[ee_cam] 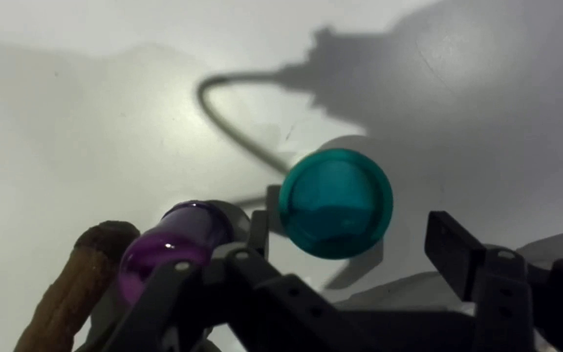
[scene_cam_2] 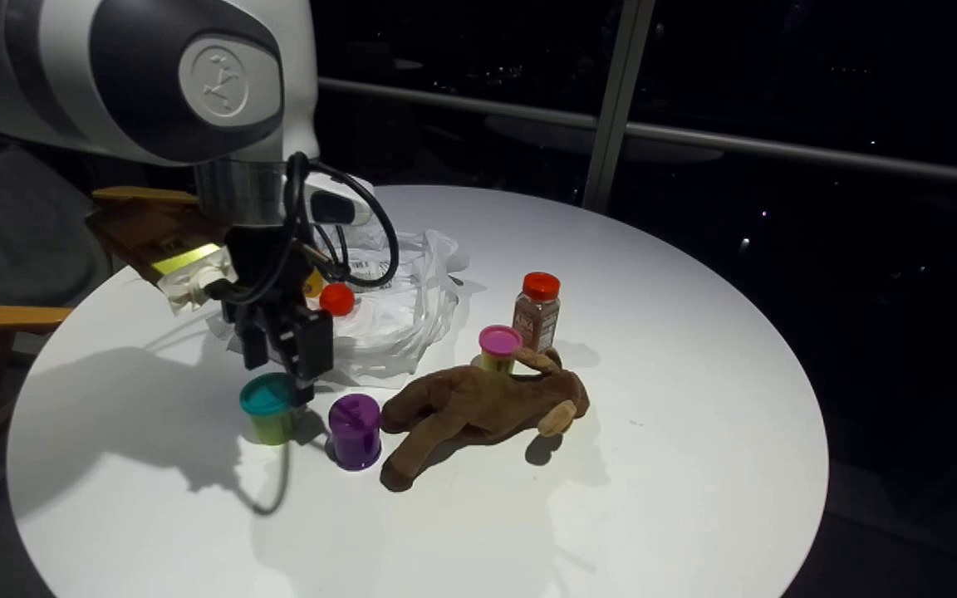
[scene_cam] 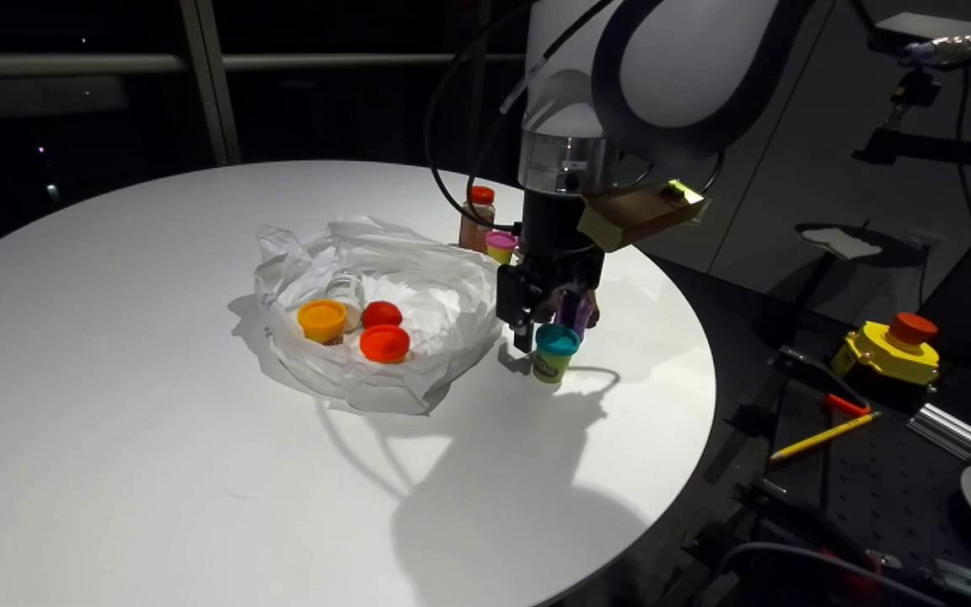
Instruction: Remove all the objects from the plastic bag and put them on the table
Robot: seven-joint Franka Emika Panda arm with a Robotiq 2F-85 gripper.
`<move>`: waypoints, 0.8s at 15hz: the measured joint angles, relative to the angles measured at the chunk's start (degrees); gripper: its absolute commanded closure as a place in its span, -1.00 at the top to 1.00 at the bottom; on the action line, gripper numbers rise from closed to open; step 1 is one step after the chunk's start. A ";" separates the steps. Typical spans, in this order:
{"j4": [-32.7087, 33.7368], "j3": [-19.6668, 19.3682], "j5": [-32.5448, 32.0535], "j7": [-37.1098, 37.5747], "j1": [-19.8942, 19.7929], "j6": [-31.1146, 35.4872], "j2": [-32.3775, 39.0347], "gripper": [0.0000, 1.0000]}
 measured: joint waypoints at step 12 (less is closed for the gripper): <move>13.61 -1.95 -14.35 8.62 7.04 -9.98 -1.84 1.00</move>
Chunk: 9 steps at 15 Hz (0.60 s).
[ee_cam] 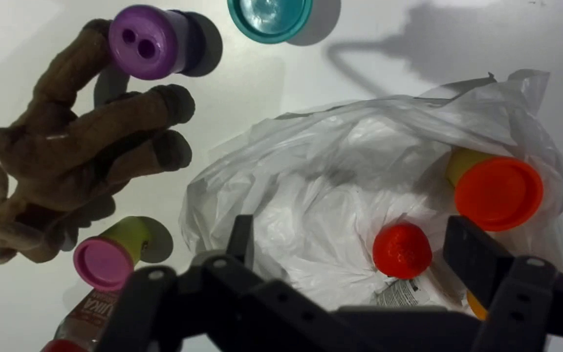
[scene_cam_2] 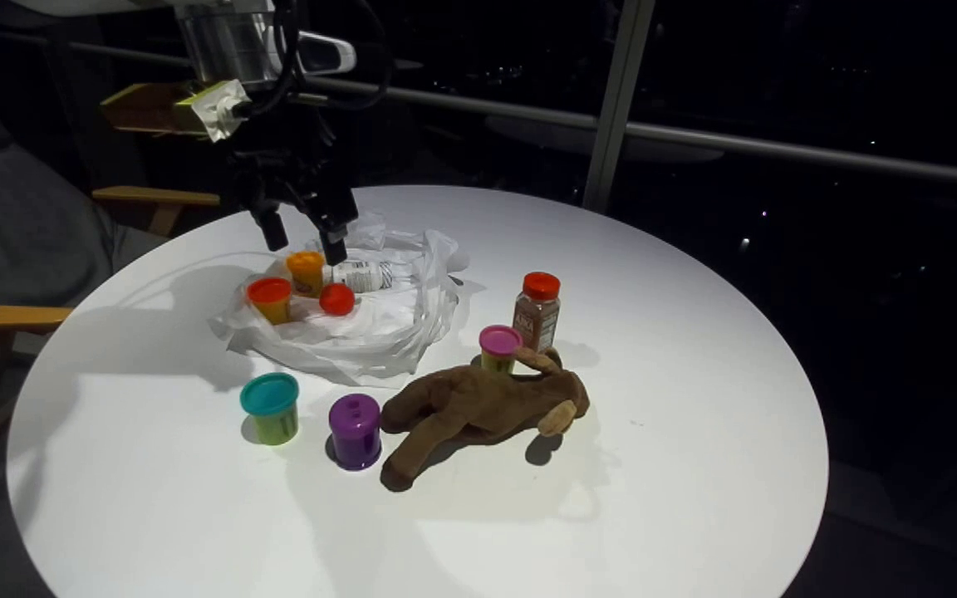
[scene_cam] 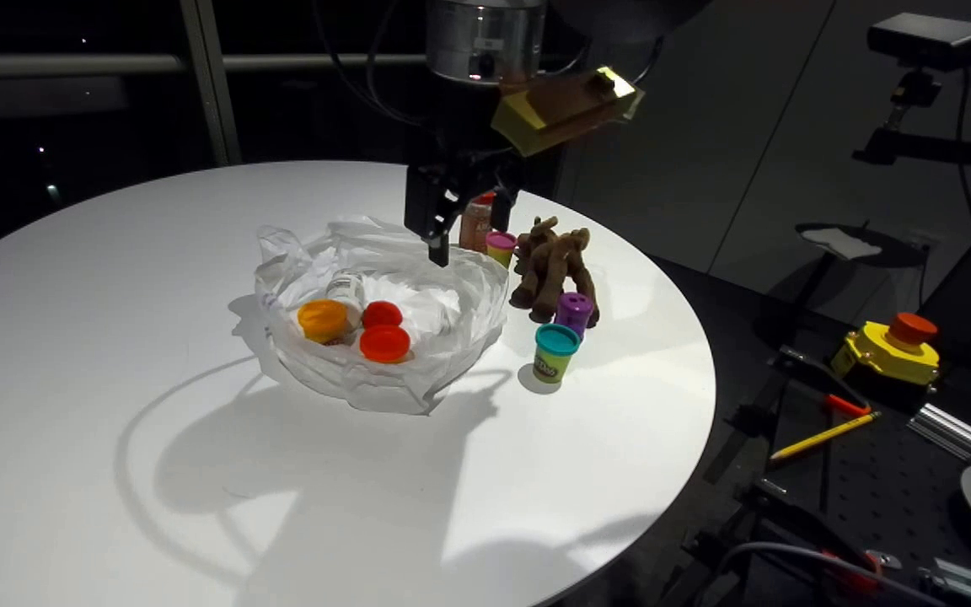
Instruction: Remove all the objects from the plastic bag and put them on the table
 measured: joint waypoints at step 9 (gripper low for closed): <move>12.53 2.58 15.57 -0.52 -0.19 -3.05 13.29 1.00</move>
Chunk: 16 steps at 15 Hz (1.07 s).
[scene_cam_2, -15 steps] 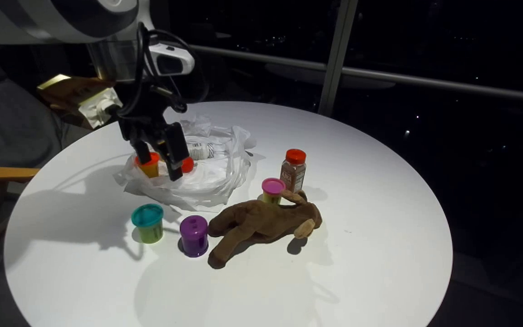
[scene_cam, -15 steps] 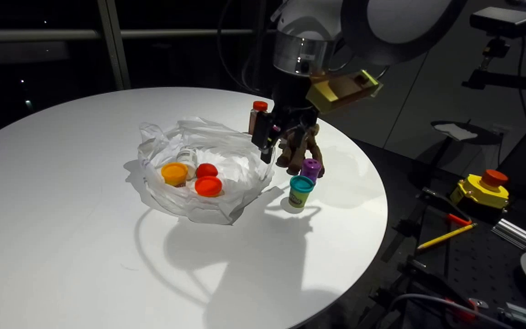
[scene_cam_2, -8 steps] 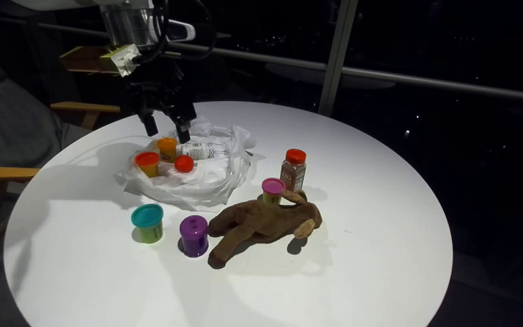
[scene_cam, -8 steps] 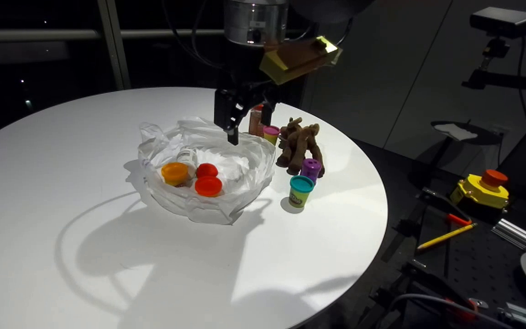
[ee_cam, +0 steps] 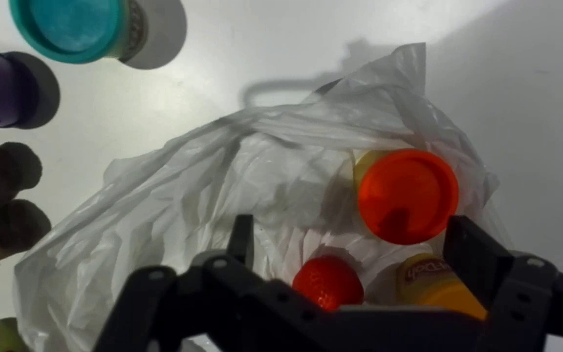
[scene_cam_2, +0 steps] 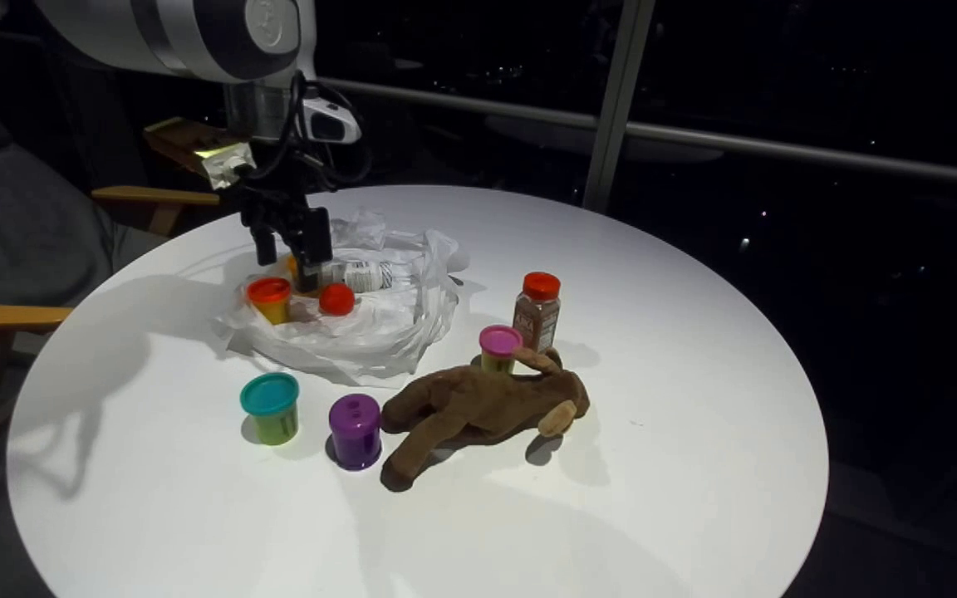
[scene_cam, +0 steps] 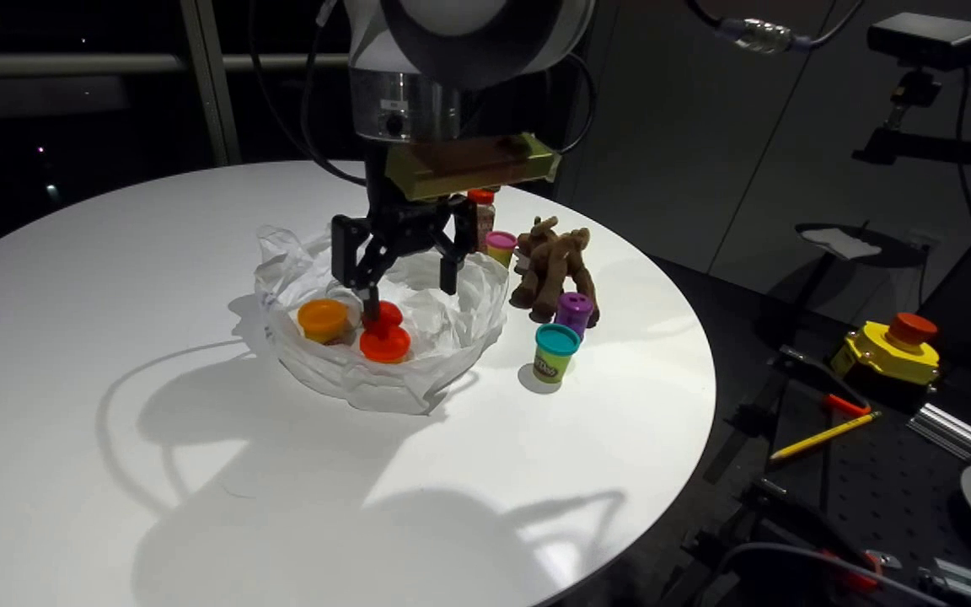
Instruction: Remove all the objects from the plastic bag and put them on the table
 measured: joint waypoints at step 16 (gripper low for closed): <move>1.29 -3.67 6.16 20.86 5.82 8.47 4.74 1.00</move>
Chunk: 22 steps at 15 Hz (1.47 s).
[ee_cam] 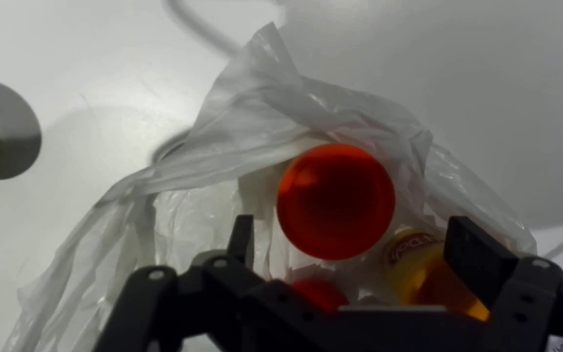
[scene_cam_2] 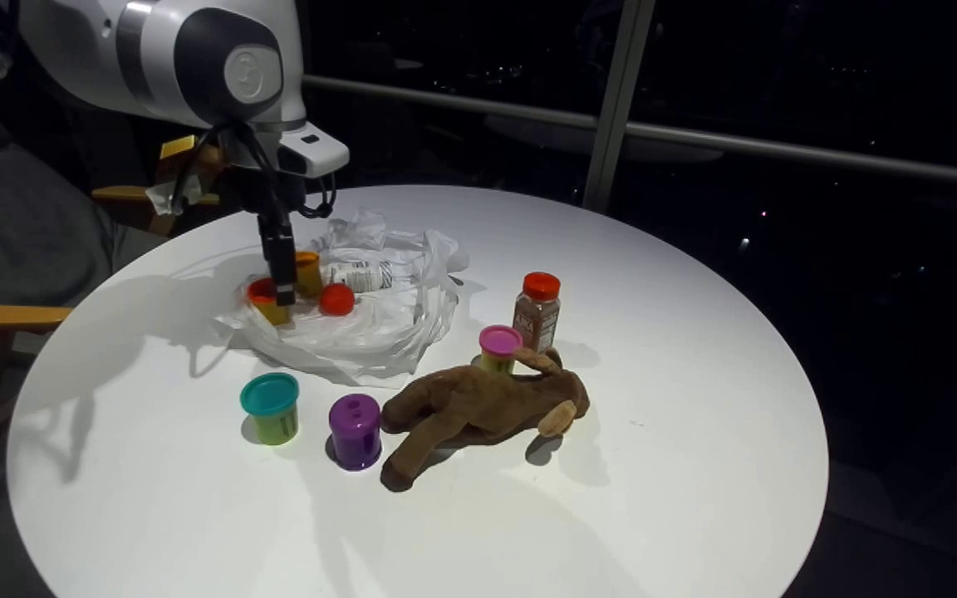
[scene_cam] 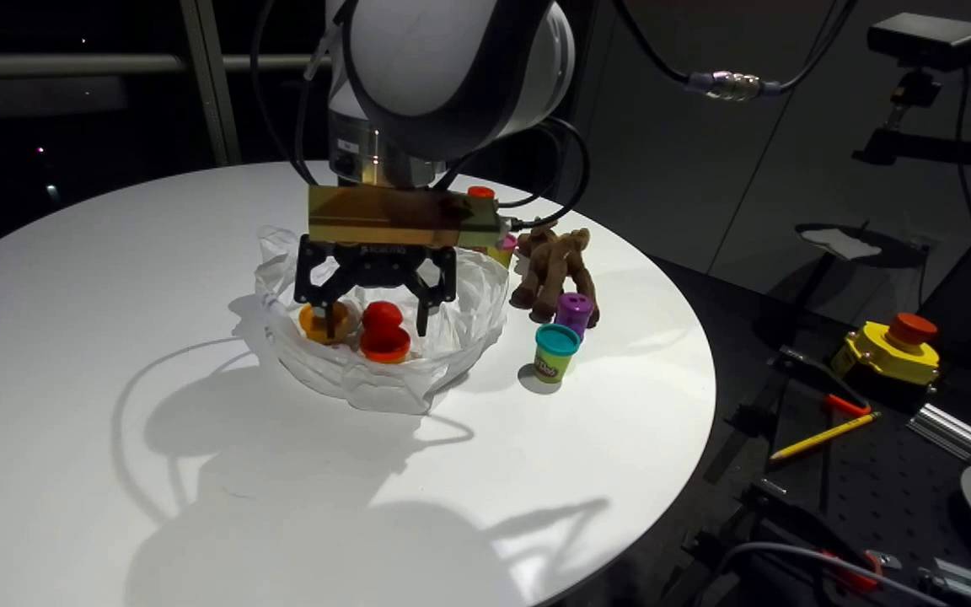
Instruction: Remove all the objects from the plastic bag and put them on the table
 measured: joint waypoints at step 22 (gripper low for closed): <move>-4.51 0.29 -1.06 2.57 -0.47 2.29 -2.15 1.00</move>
